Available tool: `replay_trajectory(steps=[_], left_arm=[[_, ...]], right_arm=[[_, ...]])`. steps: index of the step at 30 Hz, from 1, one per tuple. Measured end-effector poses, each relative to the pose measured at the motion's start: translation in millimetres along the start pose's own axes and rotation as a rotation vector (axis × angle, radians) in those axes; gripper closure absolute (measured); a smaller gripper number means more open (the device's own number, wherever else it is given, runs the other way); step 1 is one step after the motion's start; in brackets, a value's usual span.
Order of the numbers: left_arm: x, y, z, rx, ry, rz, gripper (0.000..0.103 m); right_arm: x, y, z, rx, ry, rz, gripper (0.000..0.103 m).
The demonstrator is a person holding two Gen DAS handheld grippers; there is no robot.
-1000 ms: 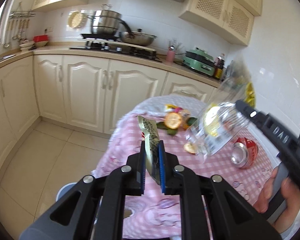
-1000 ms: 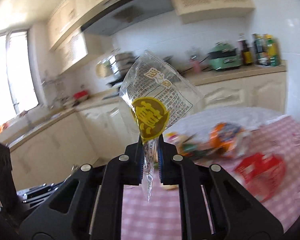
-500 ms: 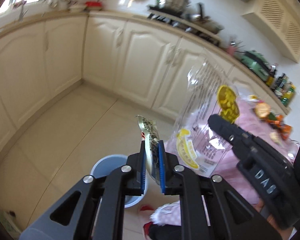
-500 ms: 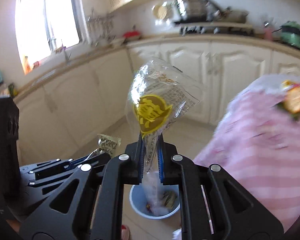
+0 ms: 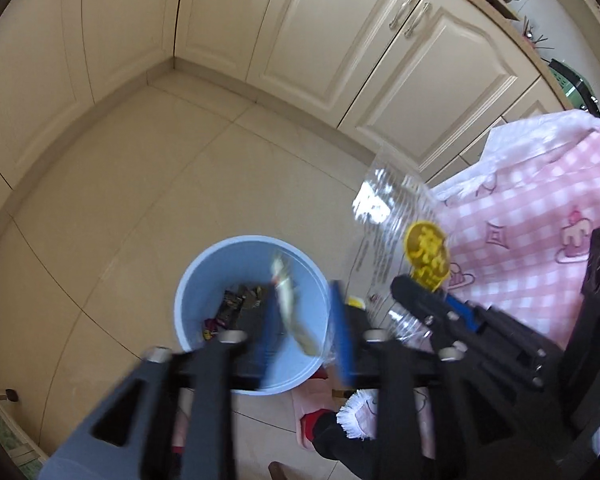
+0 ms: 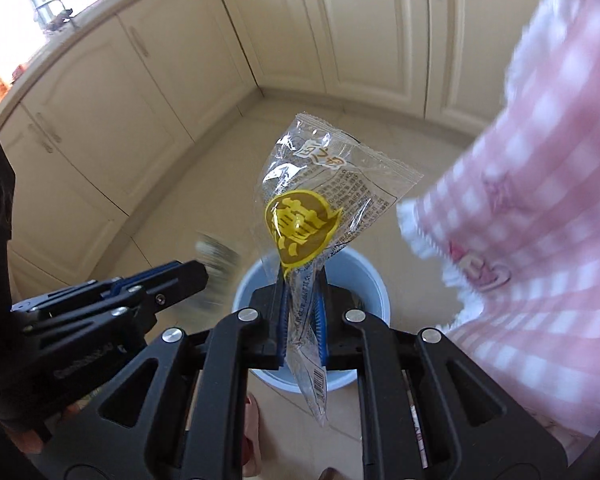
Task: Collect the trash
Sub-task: 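Carry both items over the blue bin and open both tools to drop them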
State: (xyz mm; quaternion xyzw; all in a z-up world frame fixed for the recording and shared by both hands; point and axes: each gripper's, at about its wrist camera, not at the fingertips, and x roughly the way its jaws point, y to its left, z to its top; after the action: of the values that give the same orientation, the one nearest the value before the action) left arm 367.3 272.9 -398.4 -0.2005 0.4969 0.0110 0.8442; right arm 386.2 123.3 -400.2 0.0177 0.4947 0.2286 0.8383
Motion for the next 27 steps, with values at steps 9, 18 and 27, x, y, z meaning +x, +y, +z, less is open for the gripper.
replay_trajectory(steps=[9,18,27], left_arm=[[18.6,13.8,-0.5,-0.056,0.023,0.026,0.053],[18.5,23.3,-2.3,-0.055,0.025,0.082,0.053],[13.6,38.4,-5.9,-0.076,0.029,0.124,0.053]], right_arm=[[37.9,-8.7,-5.5,0.064,0.063,0.007,0.091],[48.4,-7.4,7.6,0.063,0.063,0.018,0.088],[48.9,3.7,4.2,0.045,0.054,0.005,0.08]])
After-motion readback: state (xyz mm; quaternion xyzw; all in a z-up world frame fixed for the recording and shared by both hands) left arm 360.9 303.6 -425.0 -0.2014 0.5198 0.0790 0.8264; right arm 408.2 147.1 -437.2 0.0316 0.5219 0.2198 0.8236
